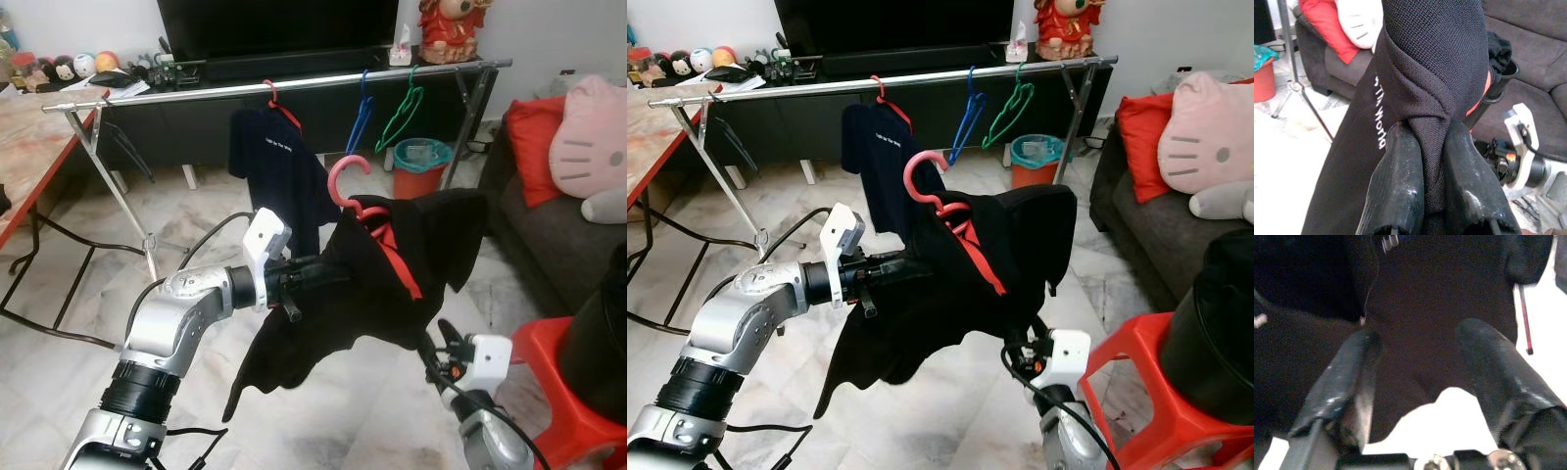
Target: Hang hanger
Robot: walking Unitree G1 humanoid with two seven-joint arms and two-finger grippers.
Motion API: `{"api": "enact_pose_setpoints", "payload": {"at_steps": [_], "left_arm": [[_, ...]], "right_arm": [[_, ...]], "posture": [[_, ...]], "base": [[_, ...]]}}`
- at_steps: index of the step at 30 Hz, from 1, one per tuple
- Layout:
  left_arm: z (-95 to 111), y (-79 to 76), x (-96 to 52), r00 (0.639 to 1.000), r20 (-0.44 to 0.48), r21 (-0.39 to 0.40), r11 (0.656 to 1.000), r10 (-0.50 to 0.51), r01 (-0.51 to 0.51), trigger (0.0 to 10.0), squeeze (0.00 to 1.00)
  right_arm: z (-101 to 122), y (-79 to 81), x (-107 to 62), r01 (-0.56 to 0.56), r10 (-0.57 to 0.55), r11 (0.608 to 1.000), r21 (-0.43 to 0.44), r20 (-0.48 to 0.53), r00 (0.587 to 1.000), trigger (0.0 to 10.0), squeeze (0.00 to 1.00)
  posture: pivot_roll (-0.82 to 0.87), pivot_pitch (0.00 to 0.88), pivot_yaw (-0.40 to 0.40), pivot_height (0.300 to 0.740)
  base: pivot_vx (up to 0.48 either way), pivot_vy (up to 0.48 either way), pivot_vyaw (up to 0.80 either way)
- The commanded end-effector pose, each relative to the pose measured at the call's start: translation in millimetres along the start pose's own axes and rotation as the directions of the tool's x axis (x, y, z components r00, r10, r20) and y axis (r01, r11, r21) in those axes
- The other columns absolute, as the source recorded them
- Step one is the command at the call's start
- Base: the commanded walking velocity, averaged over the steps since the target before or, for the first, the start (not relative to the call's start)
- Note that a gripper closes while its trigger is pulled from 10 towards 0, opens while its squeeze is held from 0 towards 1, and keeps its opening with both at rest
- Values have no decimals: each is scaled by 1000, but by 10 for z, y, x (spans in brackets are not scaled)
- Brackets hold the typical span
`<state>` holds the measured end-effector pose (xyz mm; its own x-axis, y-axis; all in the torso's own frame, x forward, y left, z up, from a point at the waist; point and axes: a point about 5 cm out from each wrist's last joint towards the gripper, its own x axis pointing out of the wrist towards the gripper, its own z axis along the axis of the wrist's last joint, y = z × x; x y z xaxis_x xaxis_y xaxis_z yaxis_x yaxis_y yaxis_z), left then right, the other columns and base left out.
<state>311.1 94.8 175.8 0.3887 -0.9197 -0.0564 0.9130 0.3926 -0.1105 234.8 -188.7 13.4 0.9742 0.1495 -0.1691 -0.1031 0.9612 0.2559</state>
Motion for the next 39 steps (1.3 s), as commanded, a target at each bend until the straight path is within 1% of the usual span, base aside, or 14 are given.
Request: {"api": "enact_pose_setpoints", "payload": {"at_steps": [1,6,9,13,17,18,19,20,24,25,27,30,36,39], "left_arm": [[91,-20,38,999,29,6,999,-38,38,10000,0],[99,-44,46,998,35,4,999,-49,48,10000,0],[95,-63,48,998,32,7,998,-59,58,10000,0],[100,-70,59,998,33,8,998,-62,62,10000,0],[115,-102,88,996,35,13,997,-78,77,10000,0],[120,-120,98,995,36,14,996,-89,88,10000,0],[124,-128,103,995,37,14,996,-93,93,10000,0],[132,-144,109,994,40,13,995,-104,103,10000,0],[132,-184,111,991,31,13,991,-133,133,10000,0],[117,-221,97,987,16,13,987,-163,163,10000,0],[103,-251,83,983,2,11,982,-186,186,10000,0],[74,-272,55,979,-24,16,979,-201,202,10000,0],[18,-264,-13,980,-53,5,981,-191,191,10000,0],[-41,-278,-32,976,-89,4,980,-198,199,10000,0]], "right_arm": [[-39,-4,-15,4,-4,1000,-9,-14,1000,10000,1000],[22,-19,-6,14,-14,1000,-8,38,999,10000,1000],[111,15,47,-6,6,1000,-8,99,995,10000,1000],[139,43,73,-29,30,1000,-10,117,993,10000,1000],[131,99,82,-97,95,995,10,112,989,10000,1000],[120,115,81,-118,118,993,3,103,988,10000,890],[117,117,81,-122,122,993,-6,99,988,10000,133],[114,113,85,-119,121,993,-17,95,988,10000,0],[132,83,107,-112,115,993,-36,97,989,10000,0],[154,68,127,-107,111,993,-45,101,989,10000,0],[172,57,141,-107,111,993,-47,105,988,10000,0],[189,47,157,-102,108,993,-60,106,988,10000,0],[196,46,192,-89,97,993,-78,105,990,10000,0],[205,49,203,-86,94,993,-81,109,990,10000,0]], "posture": [[-139,0,38,740],[-135,0,36,740],[-135,0,36,740],[-136,0,37,740],[-136,0,35,740],[-138,0,34,740],[-138,0,34,740],[-138,0,33,740],[-138,0,31,740],[-139,0,32,740],[-139,0,31,740],[-135,0,29,740],[-132,0,30,740],[-133,0,33,740]], "base": [[0,0,0],[0,0,0],[0,0,0],[0,0,0],[0,0,0],[0,0,0],[0,0,0],[0,0,0],[0,0,0],[0,0,0],[0,0,0],[0,0,0],[0,0,0],[0,0,0]]}}
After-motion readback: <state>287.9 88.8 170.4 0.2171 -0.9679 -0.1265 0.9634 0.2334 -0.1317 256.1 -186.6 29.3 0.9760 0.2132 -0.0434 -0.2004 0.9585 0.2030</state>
